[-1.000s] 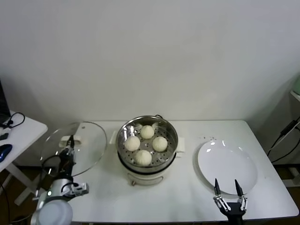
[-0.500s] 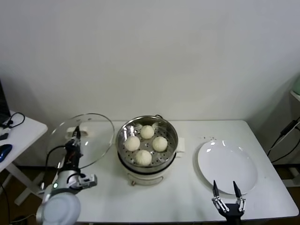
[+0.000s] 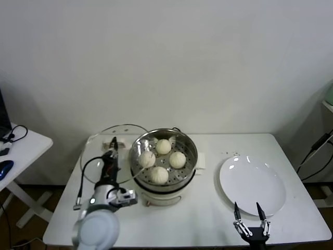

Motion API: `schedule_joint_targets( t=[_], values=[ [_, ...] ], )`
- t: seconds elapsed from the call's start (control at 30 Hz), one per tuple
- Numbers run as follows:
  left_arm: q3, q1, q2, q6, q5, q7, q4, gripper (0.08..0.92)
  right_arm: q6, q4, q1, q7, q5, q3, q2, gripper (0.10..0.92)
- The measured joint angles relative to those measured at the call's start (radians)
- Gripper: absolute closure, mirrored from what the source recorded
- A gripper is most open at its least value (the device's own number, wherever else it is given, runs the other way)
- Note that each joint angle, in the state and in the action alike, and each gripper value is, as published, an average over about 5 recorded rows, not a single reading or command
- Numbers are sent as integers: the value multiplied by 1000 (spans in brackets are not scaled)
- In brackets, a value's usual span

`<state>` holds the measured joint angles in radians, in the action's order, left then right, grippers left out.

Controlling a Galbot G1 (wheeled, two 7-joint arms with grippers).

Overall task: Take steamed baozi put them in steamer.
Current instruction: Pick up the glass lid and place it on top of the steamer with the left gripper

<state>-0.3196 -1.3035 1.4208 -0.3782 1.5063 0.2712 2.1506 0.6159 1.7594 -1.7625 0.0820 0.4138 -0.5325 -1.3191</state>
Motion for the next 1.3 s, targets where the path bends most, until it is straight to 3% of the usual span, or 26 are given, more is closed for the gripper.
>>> schedule_joint_targets(
  t=[0.67,1.3],
  values=[
    [205,56,179,1,216,5,-96,866,-5,-1,0,-5,-7,-2,11,203],
    [267,134,188,-37,249,-11,-244,866,-8,-11,-1,-4,-10,-4,13,203]
  ],
)
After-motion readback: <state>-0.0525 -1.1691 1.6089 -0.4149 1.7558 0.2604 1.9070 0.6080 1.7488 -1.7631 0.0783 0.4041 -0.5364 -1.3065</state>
